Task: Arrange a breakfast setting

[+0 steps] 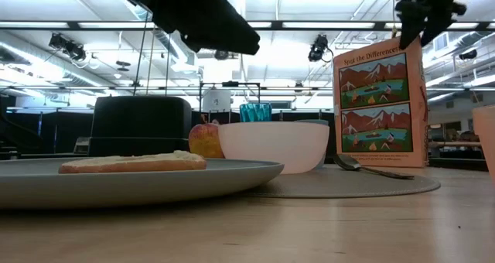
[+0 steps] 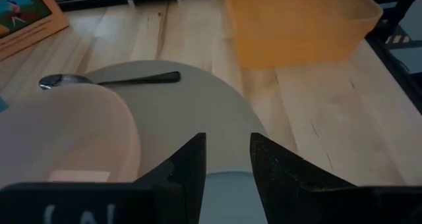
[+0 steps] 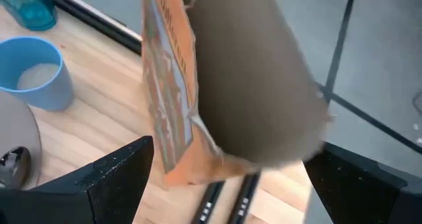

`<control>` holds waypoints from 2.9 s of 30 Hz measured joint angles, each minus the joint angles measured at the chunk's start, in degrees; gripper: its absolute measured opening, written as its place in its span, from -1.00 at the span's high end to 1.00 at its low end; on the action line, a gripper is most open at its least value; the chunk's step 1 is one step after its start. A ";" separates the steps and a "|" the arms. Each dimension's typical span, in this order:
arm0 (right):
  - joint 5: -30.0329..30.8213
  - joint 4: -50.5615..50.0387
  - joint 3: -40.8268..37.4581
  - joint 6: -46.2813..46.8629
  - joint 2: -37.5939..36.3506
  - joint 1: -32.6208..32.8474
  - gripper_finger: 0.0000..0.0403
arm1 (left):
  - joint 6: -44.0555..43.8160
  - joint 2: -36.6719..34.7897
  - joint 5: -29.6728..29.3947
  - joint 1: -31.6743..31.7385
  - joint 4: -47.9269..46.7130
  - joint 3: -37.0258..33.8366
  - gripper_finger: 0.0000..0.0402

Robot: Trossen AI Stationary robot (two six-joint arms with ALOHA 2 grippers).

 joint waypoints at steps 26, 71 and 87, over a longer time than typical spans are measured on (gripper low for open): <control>-18.62 41.91 -36.90 -9.55 -23.24 -6.65 -0.58 | 1.29 -0.04 0.03 -2.63 1.22 0.00 0.37; -10.54 68.40 -50.26 -13.60 -28.02 1.18 0.94 | 6.81 -4.10 -0.02 -0.21 8.30 0.02 0.37; -22.75 44.94 -20.01 -13.39 -26.50 7.60 0.94 | 9.14 -12.45 -3.42 2.67 0.11 -0.04 0.37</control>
